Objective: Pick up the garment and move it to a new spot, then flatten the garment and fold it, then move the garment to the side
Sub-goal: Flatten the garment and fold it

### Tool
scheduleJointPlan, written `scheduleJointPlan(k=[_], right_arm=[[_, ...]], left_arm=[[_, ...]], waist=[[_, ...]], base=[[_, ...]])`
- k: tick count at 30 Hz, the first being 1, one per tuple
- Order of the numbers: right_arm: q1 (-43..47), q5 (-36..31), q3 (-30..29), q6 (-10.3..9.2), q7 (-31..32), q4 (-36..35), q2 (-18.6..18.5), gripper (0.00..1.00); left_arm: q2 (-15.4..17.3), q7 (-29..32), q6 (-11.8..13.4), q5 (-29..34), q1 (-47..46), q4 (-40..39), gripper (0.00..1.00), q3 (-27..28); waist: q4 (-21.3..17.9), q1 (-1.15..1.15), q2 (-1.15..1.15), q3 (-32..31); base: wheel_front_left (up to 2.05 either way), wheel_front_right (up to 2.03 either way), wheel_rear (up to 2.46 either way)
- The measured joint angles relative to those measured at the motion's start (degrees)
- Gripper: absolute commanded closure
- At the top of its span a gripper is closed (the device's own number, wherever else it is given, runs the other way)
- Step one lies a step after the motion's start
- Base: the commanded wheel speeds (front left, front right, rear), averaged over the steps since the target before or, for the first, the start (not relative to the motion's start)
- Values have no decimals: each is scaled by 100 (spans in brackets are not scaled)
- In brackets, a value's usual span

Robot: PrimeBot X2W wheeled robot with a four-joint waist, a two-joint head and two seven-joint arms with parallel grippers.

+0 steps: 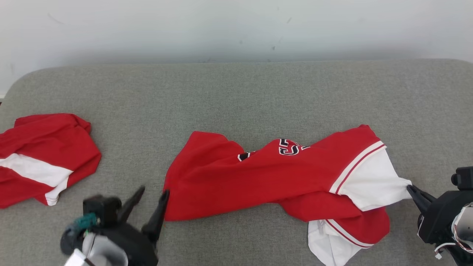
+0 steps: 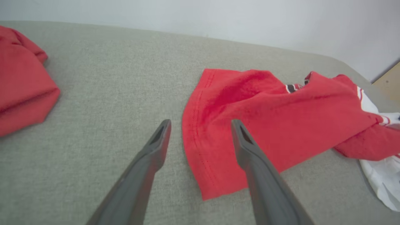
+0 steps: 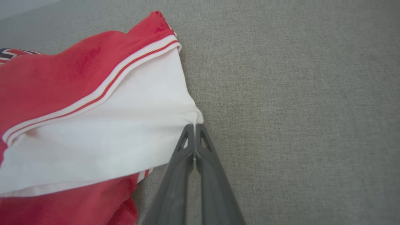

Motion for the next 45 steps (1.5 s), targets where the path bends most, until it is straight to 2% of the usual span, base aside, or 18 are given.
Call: scheduleJointPlan(k=[4, 12, 19, 24, 25, 26, 27, 28, 45], right_arm=[[-19, -13, 15, -1, -51, -112, 7, 100], [-14, -32, 12, -7, -124, -164, 2, 100], [-23, -48, 23, -5, -126, -181, 2, 100], [-23, -49, 27, -5, -126, -189, 1, 100], [-23, -49, 26, -5, -131, -192, 0, 100], [-23, -49, 26, -5, -142, -193, 0, 100], [-23, -49, 26, -5, -142, -193, 0, 100], [-23, -49, 27, -5, -142, -196, 0, 100], [-24, -49, 19, -5, -174, -240, -3, 100]], left_arm=[[175, 438, 0, -62, 383, 37, 0, -246], [168, 901, 1, -85, 482, -99, 0, -397], [102, 1132, -10, -100, 202, -4, 0, -470], [74, 1471, -103, -157, 166, 101, 0, -593], [74, 1514, -104, -163, 164, 101, 7, -605], [74, 1530, -102, -162, 163, 108, 35, -616], [75, 1539, -101, -149, 152, 129, 85, -626], [88, 1564, -102, -118, 133, 153, 100, -659], [235, 1540, -44, 357, -122, 47, 100, -745]], waist=[[-64, 0, 0, 15], [-83, 0, 0, 57], [-87, 0, 0, 44], [-94, 0, 0, 43], [-95, 0, 0, 44], [-96, 0, 0, 45], [-97, 0, 0, 45], [-97, 0, 0, 47], [-60, 0, -1, 120]], base=[[0, 0, 0], [0, 0, 0], [0, 0, 0], [0, 0, 0], [0, 0, 0], [0, 0, 0], [0, 0, 0], [0, 0, 0], [0, 0, 0]])
